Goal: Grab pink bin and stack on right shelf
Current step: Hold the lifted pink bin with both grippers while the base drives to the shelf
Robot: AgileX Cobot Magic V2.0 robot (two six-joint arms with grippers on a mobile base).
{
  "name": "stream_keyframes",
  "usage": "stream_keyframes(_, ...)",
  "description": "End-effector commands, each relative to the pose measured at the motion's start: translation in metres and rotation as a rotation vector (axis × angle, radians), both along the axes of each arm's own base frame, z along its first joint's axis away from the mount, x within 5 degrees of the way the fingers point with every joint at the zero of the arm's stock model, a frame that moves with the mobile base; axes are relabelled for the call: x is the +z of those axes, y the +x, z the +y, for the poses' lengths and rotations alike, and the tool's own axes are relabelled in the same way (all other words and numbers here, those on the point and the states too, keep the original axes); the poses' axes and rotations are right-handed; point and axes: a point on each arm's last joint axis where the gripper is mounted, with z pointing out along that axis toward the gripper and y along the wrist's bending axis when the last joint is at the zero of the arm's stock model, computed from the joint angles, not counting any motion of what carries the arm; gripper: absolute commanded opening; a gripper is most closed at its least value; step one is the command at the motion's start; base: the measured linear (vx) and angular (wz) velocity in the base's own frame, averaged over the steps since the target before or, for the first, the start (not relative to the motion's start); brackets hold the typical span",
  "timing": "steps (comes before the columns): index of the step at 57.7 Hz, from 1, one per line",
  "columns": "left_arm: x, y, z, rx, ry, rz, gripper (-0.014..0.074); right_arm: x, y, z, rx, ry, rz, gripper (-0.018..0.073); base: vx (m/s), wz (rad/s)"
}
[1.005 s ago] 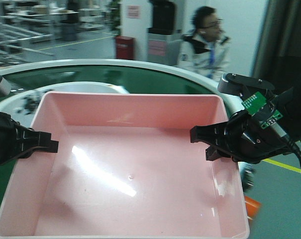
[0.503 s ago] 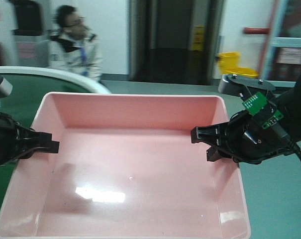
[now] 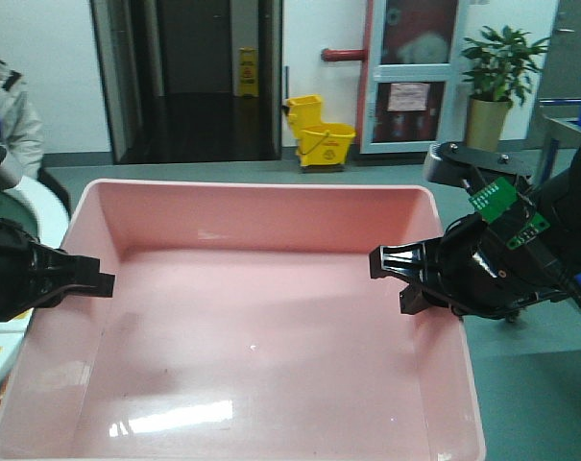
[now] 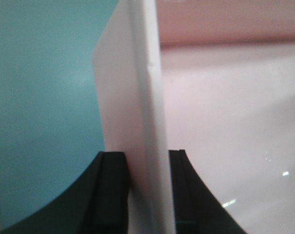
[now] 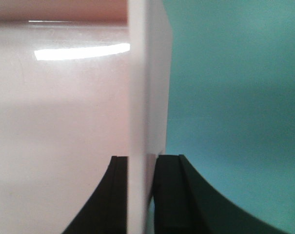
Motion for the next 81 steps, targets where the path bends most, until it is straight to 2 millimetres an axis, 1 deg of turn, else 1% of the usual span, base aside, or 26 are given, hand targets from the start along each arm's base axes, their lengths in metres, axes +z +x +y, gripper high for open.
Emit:
stream_keyframes(1,0.0243,-0.0115,-0.0075,-0.022,-0.104,-0.063,0.0001,0.0319,-0.0061,0.0019,0.008,0.109,-0.149,-0.0008,0.11,-0.33)
stream_keyframes(41,0.0243,-0.0115,-0.0075,-0.022,-0.104,-0.063,0.0001,0.0319,-0.0061,0.0019,0.008,0.109,-0.149,-0.0008,0.19,-0.25)
stream_keyframes(81,0.0243,-0.0115,-0.0075,-0.022,-0.104,-0.063,0.0001,0.0319,-0.0061,0.0019,0.008,0.109,-0.149,-0.0008,0.40,-0.11)
